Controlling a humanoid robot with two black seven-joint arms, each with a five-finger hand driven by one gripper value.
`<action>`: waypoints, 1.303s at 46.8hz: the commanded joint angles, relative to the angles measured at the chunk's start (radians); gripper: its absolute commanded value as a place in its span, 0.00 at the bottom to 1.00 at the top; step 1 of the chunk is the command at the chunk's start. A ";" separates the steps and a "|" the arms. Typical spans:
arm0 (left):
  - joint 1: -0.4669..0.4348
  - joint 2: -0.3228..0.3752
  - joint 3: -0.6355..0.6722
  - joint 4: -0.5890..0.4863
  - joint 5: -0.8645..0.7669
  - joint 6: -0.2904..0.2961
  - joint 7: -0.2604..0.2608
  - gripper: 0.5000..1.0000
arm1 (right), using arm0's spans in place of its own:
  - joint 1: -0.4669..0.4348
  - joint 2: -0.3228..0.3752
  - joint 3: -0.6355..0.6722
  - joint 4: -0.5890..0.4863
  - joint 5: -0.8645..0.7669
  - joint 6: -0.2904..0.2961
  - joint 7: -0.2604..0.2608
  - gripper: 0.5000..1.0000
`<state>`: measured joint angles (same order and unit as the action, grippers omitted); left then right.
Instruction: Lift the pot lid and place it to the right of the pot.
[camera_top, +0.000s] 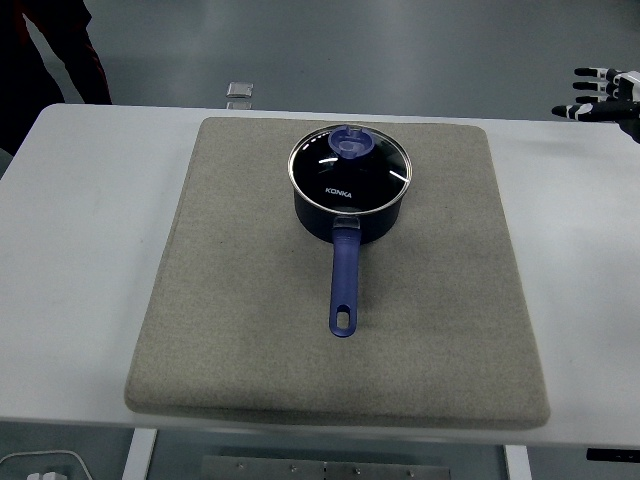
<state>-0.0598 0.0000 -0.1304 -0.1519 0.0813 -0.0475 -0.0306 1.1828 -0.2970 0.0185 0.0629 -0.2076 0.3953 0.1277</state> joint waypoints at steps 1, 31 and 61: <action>0.000 0.000 0.000 0.000 0.000 0.000 0.000 1.00 | 0.012 -0.004 -0.003 0.000 -0.019 0.000 0.012 0.84; 0.000 0.000 0.000 0.000 0.000 0.000 0.000 1.00 | 0.185 -0.062 -0.086 -0.002 -0.042 0.216 0.066 0.84; 0.000 0.000 0.000 0.000 0.000 0.000 0.000 1.00 | 0.340 -0.059 -0.246 -0.002 -0.062 0.216 0.342 0.84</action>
<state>-0.0598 0.0000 -0.1304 -0.1519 0.0813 -0.0475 -0.0307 1.5015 -0.3574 -0.2245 0.0613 -0.2701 0.6110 0.4449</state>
